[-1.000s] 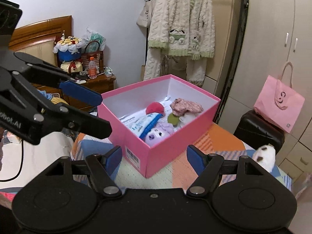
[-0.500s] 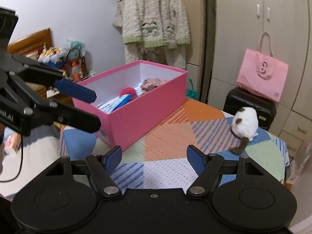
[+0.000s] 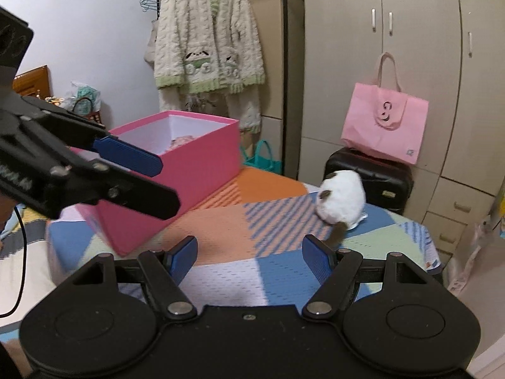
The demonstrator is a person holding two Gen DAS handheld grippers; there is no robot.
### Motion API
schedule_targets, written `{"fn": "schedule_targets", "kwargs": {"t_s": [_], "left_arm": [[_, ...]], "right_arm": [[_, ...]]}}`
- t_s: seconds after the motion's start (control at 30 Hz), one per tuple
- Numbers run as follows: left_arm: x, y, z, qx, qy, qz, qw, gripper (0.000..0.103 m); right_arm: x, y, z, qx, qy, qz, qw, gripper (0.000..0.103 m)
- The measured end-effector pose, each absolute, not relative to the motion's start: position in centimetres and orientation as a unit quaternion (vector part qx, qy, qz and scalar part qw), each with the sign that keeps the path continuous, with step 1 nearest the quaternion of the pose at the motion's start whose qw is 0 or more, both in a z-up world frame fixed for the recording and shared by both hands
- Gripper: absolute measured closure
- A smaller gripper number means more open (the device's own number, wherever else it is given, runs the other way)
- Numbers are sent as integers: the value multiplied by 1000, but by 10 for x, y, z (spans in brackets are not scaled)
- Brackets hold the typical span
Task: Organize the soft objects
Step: 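Lift the open left gripper and move it to the white panda plush, then close the left gripper on the panda plush and lift it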
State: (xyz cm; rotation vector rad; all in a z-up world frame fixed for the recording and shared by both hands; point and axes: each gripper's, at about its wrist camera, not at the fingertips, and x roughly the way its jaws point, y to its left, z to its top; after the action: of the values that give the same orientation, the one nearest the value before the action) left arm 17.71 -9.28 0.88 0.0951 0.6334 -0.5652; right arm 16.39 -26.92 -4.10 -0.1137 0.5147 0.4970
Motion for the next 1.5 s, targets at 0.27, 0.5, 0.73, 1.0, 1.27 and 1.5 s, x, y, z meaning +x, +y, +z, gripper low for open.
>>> {"fn": "schedule_targets", "kwargs": {"t_s": [0.27,0.5,0.73,1.0,1.27,1.5], "left_arm": [[234,-114,-15,-6,307,-245,920,29],[282,-142,-37,-7,316,-222,922,26],[319,-164,-63,-34,336,-217,916,27],[337,-166,-79,-65,325,-217,918,27],[359,-161,-92,-82,329,-198,920,27],[370,-168,-111,-111,353,-218,903,34]], "right_arm": [[208,-294,-59,-52,234,208,948,25],[260,-312,-71,-53,240,214,945,25],[303,-314,-89,-84,243,229,939,25],[336,-314,-102,-96,247,257,929,25],[360,-310,-113,-107,275,258,920,18],[372,-316,-120,-67,314,275,907,29]]}}
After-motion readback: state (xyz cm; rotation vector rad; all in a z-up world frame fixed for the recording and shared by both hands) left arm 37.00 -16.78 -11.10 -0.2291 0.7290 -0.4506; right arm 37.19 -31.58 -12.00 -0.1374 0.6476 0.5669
